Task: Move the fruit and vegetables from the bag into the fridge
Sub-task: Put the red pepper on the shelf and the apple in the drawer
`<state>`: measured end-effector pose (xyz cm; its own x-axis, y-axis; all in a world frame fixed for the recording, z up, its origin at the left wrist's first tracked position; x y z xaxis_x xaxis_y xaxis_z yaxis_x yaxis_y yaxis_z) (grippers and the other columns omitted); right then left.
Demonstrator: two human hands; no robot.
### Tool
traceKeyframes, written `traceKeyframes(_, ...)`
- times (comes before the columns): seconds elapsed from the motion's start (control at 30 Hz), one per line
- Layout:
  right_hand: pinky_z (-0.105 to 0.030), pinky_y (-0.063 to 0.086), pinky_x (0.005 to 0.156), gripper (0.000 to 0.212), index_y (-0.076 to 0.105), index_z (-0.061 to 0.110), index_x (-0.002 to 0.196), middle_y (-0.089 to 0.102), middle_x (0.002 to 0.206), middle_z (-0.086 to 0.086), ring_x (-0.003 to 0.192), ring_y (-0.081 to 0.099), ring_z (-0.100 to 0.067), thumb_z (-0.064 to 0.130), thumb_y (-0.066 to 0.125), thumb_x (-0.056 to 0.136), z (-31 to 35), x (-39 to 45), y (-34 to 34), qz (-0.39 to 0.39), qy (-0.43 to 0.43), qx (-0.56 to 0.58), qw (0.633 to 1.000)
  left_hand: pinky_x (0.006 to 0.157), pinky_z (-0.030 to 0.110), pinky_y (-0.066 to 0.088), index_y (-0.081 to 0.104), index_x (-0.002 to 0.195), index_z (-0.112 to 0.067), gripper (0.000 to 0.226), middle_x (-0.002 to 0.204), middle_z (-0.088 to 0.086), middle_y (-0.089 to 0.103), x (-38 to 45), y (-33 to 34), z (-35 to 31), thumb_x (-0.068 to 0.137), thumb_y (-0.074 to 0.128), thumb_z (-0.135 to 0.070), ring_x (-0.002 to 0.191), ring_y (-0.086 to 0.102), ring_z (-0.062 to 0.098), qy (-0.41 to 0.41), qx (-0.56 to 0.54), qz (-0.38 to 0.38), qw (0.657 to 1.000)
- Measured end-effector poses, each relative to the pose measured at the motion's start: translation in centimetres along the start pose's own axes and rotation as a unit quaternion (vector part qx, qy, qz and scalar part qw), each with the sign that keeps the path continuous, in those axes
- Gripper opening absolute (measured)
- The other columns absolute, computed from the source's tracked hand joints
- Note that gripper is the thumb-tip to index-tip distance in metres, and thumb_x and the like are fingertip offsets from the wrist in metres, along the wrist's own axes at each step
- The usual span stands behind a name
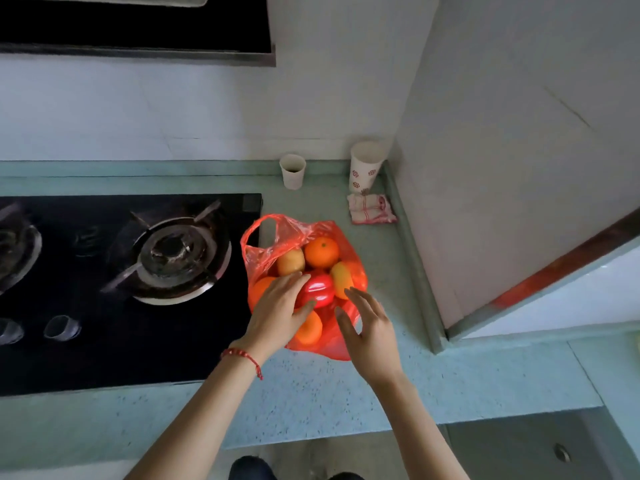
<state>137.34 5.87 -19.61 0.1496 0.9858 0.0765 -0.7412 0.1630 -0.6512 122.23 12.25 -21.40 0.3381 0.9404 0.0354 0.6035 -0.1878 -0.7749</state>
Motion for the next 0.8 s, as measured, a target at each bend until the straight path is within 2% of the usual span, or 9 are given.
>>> traceKeyframes(0.1, -0.009, 0.032, 0.089, 0.052, 0.057, 0.012, 0.122, 0.057, 0.127, -0.005, 0.117, 0.052, -0.018, 0.046, 0.043, 0.085, -0.7, 0.7, 0.0, -0.016, 0.022, 0.013, 1.0, 0.105, 0.031, 0.031, 0.046, 0.132, -0.01, 0.05, 0.136, 0.011, 0.047, 2.6, 1.5, 0.6, 0.087, 0.06, -0.028, 0.128, 0.04, 0.024, -0.02, -0.014, 0.033, 0.999)
traceKeyframes(0.23, 0.005, 0.023, 0.087, 0.042, 0.058, 0.011, 0.121, 0.058, 0.125, -0.003, 0.113, 0.052, -0.013, 0.033, 0.05, 0.085, -1.2, 1.2, 0.0, -0.031, 0.051, 0.032, 0.998, 0.102, 0.031, 0.031, 0.04, 0.135, -0.008, 0.059, 0.138, 0.013, 0.044, 4.9, 3.3, 1.7, 0.086, 0.06, -0.033, 0.129, 0.038, 0.025, -0.036, 0.02, 0.091, 0.995)
traceKeyframes(0.37, 0.007, 0.023, 0.085, 0.042, 0.058, 0.011, 0.12, 0.059, 0.123, -0.002, 0.111, 0.053, -0.011, 0.034, 0.05, 0.085, -1.7, 1.7, 0.3, -0.036, 0.062, 0.027, 0.997, 0.101, 0.035, 0.035, 0.032, 0.139, -0.01, 0.073, 0.141, 0.014, 0.039, 6.4, 4.3, 2.7, 0.08, 0.064, -0.038, 0.13, 0.036, 0.026, -0.078, 0.04, 0.153, 0.984)
traceKeyframes(0.5, 0.007, 0.024, 0.083, 0.044, 0.058, 0.013, 0.121, 0.059, 0.124, -0.001, 0.111, 0.053, -0.011, 0.037, 0.048, 0.085, -1.9, 2.1, 0.7, -0.043, 0.074, 0.022, 0.996, 0.103, 0.033, 0.031, 0.029, 0.141, -0.011, 0.084, 0.142, 0.014, 0.039, 7.4, 4.5, 2.8, 0.074, 0.071, -0.038, 0.132, 0.034, 0.026, -0.071, 0.045, 0.196, 0.977)
traceKeyframes(0.7, -0.003, 0.029, 0.081, 0.045, 0.058, 0.014, 0.121, 0.059, 0.125, 0.0, 0.112, 0.054, -0.013, 0.038, 0.048, 0.084, -1.9, 2.6, 1.1, -0.041, 0.083, 0.013, 0.996, 0.092, 0.033, 0.042, 0.045, 0.13, -0.011, 0.073, 0.13, 0.01, 0.054, 7.6, 3.6, 2.4, 0.069, 0.074, -0.04, 0.12, 0.049, 0.024, -0.051, 0.044, 0.146, 0.987)
traceKeyframes(0.8, 0.004, 0.028, 0.078, 0.04, 0.059, 0.012, 0.12, 0.061, 0.122, -0.001, 0.107, 0.056, -0.014, 0.031, 0.052, 0.085, -1.9, 3.1, 0.9, -0.052, 0.086, 0.02, 0.995, 0.091, 0.031, 0.041, 0.044, 0.132, -0.013, 0.077, 0.13, 0.008, 0.055, 7.4, 2.5, 2.3, 0.068, 0.075, -0.042, 0.118, 0.051, 0.025, -0.065, 0.016, 0.099, 0.993)
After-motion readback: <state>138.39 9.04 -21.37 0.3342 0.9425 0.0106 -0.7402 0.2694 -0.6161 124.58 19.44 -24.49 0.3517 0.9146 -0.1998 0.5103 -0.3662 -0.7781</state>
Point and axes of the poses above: each hand's wrist, its own x-axis towards the middle knuckle, its own y-axis out of the palm, z = x × y, the point moved 3 cm from there along x, towards the middle knuckle
